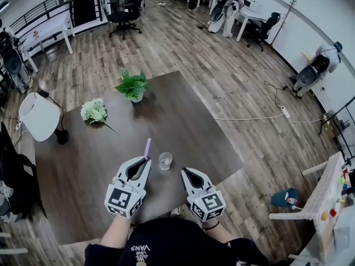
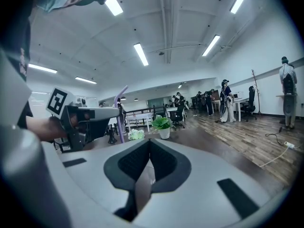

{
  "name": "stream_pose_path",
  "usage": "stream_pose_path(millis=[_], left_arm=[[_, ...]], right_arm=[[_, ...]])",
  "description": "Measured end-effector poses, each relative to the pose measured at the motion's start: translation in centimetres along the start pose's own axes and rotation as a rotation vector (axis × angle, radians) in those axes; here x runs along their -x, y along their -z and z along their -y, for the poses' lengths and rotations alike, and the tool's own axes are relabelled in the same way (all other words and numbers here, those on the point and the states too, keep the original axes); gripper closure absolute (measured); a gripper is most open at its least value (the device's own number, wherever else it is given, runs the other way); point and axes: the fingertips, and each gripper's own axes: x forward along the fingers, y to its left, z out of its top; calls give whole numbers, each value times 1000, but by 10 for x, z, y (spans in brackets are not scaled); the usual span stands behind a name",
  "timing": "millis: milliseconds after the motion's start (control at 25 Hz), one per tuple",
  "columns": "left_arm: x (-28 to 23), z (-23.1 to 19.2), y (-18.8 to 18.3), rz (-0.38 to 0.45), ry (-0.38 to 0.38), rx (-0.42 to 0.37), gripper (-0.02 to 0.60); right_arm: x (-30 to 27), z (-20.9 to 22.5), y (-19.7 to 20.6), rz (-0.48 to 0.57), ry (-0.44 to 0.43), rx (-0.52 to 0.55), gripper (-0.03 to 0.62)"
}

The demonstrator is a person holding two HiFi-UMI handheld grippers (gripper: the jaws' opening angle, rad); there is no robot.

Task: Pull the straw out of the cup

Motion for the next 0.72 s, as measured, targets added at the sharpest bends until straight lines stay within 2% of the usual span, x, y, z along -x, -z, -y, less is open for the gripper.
stream_pose_path(millis=[520, 720], left_arm=[[11, 4, 41, -74, -20, 59, 551], [14, 7, 50, -85, -30, 29, 551]], right_arm=[[-1, 1, -5, 3, 5, 5, 577], [-2, 0, -3, -2, 8, 5, 577]])
